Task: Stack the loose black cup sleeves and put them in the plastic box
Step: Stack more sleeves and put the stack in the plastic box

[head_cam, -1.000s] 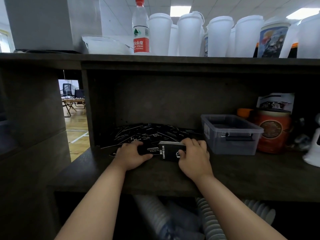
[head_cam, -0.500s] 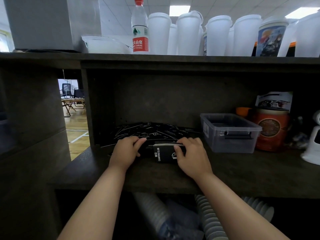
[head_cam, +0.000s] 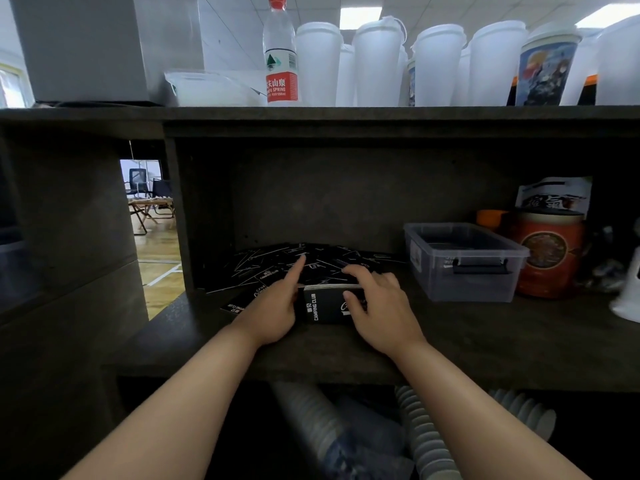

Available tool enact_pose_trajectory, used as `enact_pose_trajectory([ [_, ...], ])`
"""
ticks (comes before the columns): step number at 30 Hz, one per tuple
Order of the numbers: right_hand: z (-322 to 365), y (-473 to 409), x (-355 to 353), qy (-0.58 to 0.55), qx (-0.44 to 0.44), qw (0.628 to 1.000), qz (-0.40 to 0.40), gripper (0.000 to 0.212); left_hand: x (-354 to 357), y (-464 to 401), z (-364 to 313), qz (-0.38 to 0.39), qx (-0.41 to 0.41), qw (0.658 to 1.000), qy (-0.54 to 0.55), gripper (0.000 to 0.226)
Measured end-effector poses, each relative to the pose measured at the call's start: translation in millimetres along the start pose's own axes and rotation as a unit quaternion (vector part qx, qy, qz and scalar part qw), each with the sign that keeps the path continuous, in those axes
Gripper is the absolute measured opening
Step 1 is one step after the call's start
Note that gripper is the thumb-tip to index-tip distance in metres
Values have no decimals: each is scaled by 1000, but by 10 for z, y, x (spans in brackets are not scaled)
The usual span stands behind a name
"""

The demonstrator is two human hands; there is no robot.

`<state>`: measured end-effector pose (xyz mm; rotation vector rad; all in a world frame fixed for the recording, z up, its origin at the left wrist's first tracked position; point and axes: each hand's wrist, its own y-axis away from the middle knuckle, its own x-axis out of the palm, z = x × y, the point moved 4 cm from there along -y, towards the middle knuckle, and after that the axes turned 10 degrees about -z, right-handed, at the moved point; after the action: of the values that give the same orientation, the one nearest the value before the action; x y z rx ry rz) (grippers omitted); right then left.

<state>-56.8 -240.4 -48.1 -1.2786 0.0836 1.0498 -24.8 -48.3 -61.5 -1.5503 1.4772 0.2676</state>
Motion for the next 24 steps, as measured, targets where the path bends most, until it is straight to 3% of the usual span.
enact_pose_trajectory([
  [2, -7, 8, -2, 39, -7, 999, -17, 33, -59, -28, 44, -87, -13, 995, -42, 85],
  [4, -29, 12, -43, 73, 0, 996, -59, 29, -162, -19, 78, -213, -42, 970, -105, 70],
  [6, -65, 13, -65, 89, 25, 993, -74, 27, -223, 7, 123, -274, -93, 946, -148, 54],
  [8, -93, 10, -22, 106, 45, 993, -35, 27, -208, 3, 173, -253, -131, 943, -174, 52],
  [13, -104, 13, 27, 116, 63, 991, 4, 29, -36, -73, 221, -66, -124, 971, -195, 81],
  [16, -102, 12, 26, 117, 70, 991, 6, 29, -35, -87, 239, -53, -132, 969, -200, 98],
  [24, -92, 6, 11, 116, 67, 991, 4, 28, -32, -85, 171, -77, -64, 979, -176, 56],
])
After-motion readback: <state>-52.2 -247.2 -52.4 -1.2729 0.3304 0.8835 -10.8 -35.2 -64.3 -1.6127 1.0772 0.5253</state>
